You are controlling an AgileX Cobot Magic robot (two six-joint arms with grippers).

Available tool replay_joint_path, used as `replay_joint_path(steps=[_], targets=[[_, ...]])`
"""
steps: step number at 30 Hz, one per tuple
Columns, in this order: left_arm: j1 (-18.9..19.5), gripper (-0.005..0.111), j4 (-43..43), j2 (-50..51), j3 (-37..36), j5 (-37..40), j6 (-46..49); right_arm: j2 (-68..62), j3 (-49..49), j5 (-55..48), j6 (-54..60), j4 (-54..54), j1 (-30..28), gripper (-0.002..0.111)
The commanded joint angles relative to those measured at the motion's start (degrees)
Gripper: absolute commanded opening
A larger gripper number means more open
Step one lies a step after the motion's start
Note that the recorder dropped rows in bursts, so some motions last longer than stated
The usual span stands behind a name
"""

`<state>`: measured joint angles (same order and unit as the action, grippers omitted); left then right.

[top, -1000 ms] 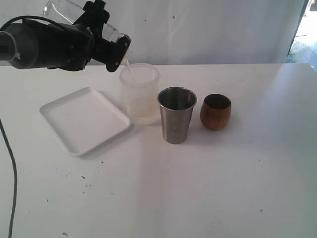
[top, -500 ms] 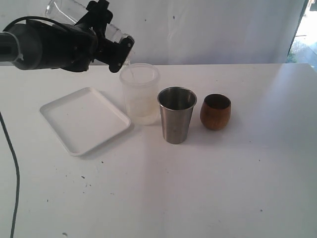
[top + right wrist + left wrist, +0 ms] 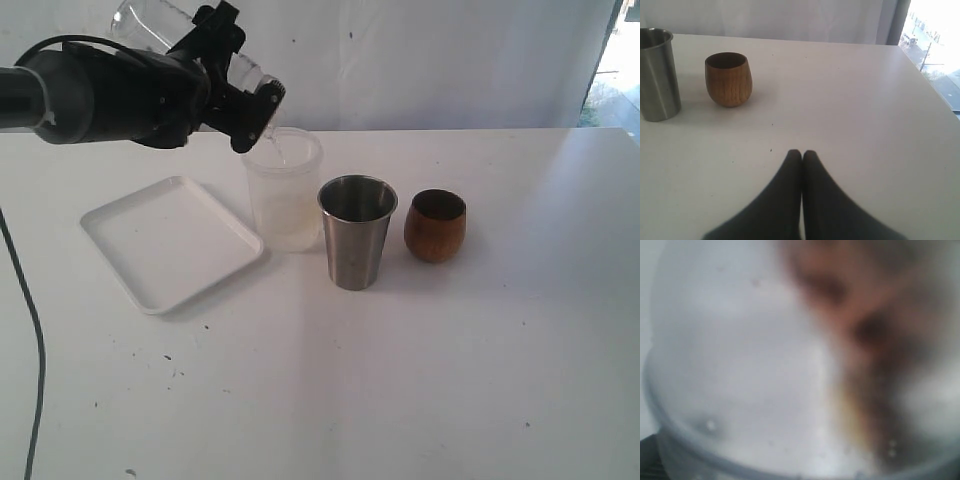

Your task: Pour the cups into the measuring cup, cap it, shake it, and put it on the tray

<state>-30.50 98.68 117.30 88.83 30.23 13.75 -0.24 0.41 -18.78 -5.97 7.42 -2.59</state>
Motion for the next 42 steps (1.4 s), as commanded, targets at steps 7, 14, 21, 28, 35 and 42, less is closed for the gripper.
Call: replay_joint_path(steps=[7,14,21,28,35,42], targets=[[-0.11,0.000,1.26,-1.22,0.58,1.42,1.56,0.24,-0.41,0.60,-0.31,-0.11,0.21,0.000],[-0.50,0.000,1.26,-1.22,0.58,2.87,4.77,0.24,-0.41,0.60,-0.31,-0.11,0.21,0.000],[-0.60,0.000,1.26,-1.22,0.58,3.08,4.76,0.24,-0.41,0.60,-0.31,-0.11,0.21,0.000],[-0.60,0.000,1.26,-1.22,0.58,4.15,6.89,0.24,-0.41,0.60,-0.31,-0.11,0.21,0.000],[-1.08,0.000,1.26,-1.22,0.58,3.78,6.79,0.24,-0.41,0.60,-0.31,-0.11,0.21,0.000],[-1.05,0.000,1.26,-1.22,0.58,4.03,6.63,0.24,-0.41,0.60,-0.31,-0.11,0.21,0.000]])
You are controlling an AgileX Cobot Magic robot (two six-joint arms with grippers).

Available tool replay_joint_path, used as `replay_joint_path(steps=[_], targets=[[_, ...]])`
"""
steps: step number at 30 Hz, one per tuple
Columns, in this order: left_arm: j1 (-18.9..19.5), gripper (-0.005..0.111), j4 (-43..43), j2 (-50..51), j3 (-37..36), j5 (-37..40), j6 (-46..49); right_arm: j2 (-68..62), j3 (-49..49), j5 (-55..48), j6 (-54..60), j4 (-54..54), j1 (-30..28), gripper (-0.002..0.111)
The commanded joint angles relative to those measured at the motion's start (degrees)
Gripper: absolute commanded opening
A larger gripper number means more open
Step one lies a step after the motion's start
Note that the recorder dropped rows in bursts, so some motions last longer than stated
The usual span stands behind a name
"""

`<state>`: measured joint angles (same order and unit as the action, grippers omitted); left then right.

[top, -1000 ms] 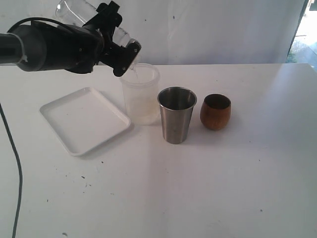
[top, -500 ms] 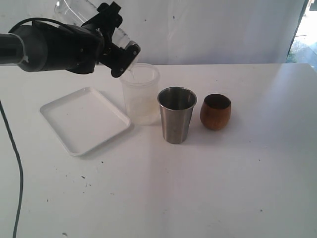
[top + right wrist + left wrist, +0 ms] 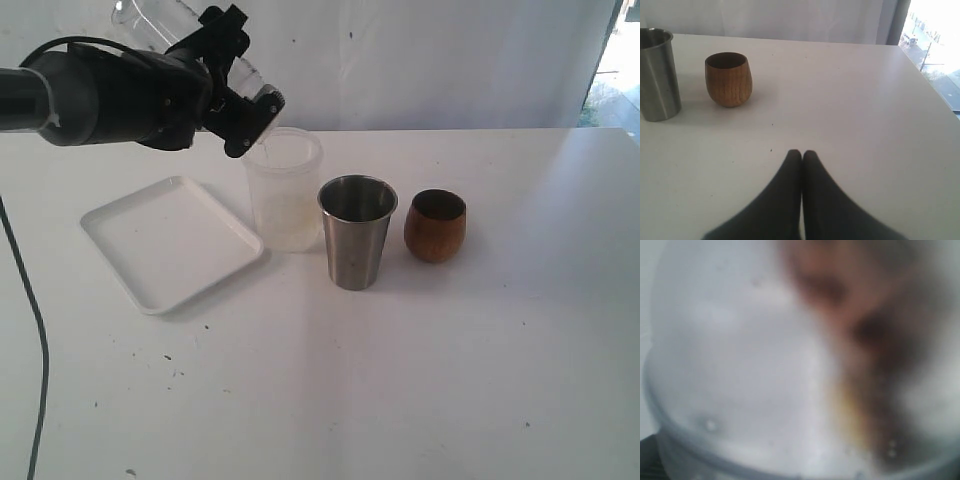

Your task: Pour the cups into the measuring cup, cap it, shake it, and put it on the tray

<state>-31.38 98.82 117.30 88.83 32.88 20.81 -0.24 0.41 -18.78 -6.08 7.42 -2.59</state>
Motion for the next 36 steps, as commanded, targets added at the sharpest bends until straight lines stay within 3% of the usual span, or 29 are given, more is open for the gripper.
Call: replay_joint_path(steps=[1,36], targets=[[-0.17,0.000,1.12,-1.22,0.58,1.37,-0.42,0.24,-0.41,0.60,-0.21,-0.11,0.21,0.000],[-0.17,0.000,1.12,-1.22,0.58,2.29,0.74,0.24,-0.41,0.60,-0.21,-0.11,0.21,0.000]])
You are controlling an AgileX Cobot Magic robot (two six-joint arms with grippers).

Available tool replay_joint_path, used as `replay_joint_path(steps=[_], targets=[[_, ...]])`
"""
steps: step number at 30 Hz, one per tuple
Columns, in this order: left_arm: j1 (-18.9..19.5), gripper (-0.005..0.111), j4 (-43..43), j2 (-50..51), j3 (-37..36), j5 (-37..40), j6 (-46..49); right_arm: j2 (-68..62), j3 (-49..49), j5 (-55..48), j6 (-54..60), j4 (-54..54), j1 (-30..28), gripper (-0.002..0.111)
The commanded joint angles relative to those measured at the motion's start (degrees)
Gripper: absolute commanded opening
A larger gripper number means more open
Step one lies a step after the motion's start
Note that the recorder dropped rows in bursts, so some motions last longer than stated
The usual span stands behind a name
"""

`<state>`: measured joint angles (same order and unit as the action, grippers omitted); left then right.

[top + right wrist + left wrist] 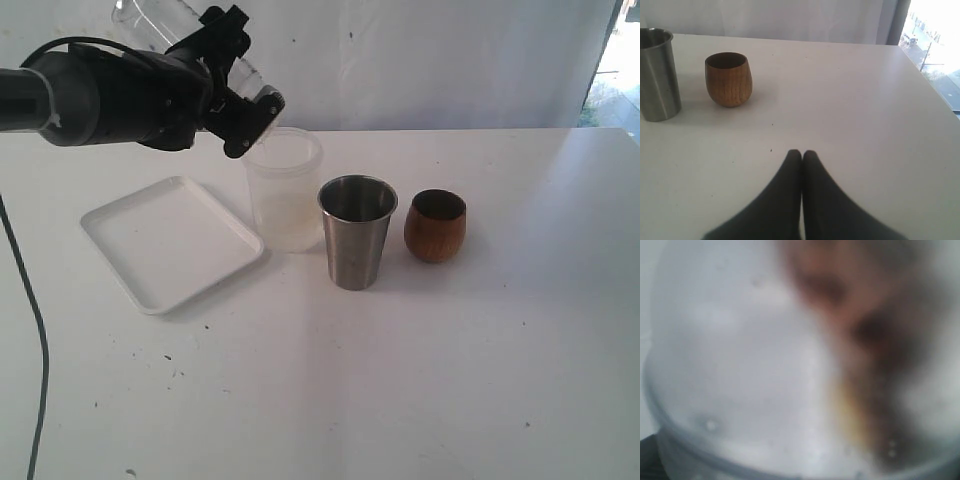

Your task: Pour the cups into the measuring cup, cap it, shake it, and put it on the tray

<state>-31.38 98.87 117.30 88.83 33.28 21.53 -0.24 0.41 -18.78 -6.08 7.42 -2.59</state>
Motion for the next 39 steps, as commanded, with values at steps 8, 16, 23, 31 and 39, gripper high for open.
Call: replay_joint_path(steps=[8,16,23,31,39], targets=[[-0.17,0.000,1.08,-1.22,0.58,2.57,0.15,0.24,-0.41,0.60,-0.21,-0.11,0.21,0.000],[-0.17,0.000,1.08,-1.22,0.58,3.81,0.15,0.24,-0.41,0.60,-0.21,-0.11,0.21,0.000],[-0.17,0.000,1.08,-1.22,0.58,3.78,-0.07,0.24,-0.41,0.60,-0.21,-0.11,0.21,0.000],[-0.17,0.000,1.08,-1.22,0.58,3.78,-0.07,0.24,-0.41,0.60,-0.21,-0.11,0.21,0.000],[-0.17,0.000,1.08,-1.22,0.58,3.78,-0.30,0.24,-0.41,0.60,-0.21,-0.11,0.21,0.000]])
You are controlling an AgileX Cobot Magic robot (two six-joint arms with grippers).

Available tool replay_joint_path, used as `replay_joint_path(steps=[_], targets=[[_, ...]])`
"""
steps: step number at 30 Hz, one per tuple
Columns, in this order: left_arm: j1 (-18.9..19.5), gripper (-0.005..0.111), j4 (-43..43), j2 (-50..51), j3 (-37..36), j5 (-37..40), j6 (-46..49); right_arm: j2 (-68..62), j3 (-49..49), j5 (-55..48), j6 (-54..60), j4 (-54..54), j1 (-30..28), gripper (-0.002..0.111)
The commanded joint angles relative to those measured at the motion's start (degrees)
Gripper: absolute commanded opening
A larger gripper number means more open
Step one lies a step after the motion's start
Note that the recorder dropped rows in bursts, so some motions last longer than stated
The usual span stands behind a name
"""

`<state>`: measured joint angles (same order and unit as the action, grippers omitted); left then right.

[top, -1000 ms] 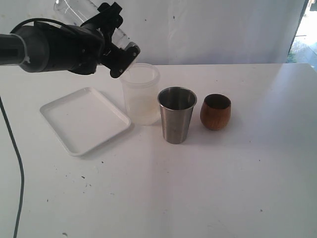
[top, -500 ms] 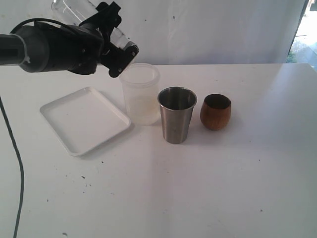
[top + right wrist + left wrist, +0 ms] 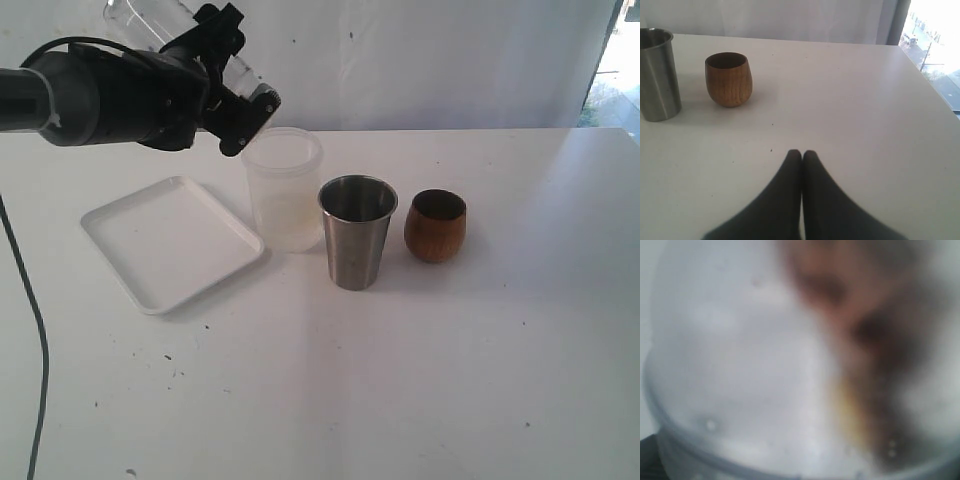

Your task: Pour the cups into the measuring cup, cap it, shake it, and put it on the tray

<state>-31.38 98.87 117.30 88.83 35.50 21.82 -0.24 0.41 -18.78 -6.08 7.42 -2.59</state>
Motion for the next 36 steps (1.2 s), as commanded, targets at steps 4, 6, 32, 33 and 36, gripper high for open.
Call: replay_joint_path(steps=[4,6,32,33,36], targets=[[-0.17,0.000,1.08,-1.22,0.58,1.56,-0.60,0.24,-0.41,0.60,-0.21,-0.11,0.21,0.000],[-0.17,0.000,1.08,-1.22,0.58,1.56,-0.60,0.24,-0.41,0.60,-0.21,-0.11,0.21,0.000],[-2.14,0.000,1.08,-1.22,0.58,5.46,-2.64,0.24,-0.41,0.60,-0.21,-0.11,0.21,0.000],[-2.14,0.000,1.08,-1.22,0.58,6.87,-2.64,0.24,-0.41,0.60,-0.21,-0.11,0.21,0.000],[-2.25,0.000,1.08,-1.22,0.58,8.66,-2.64,0.24,-0.41,0.60,-0.21,-0.11,0.21,0.000]])
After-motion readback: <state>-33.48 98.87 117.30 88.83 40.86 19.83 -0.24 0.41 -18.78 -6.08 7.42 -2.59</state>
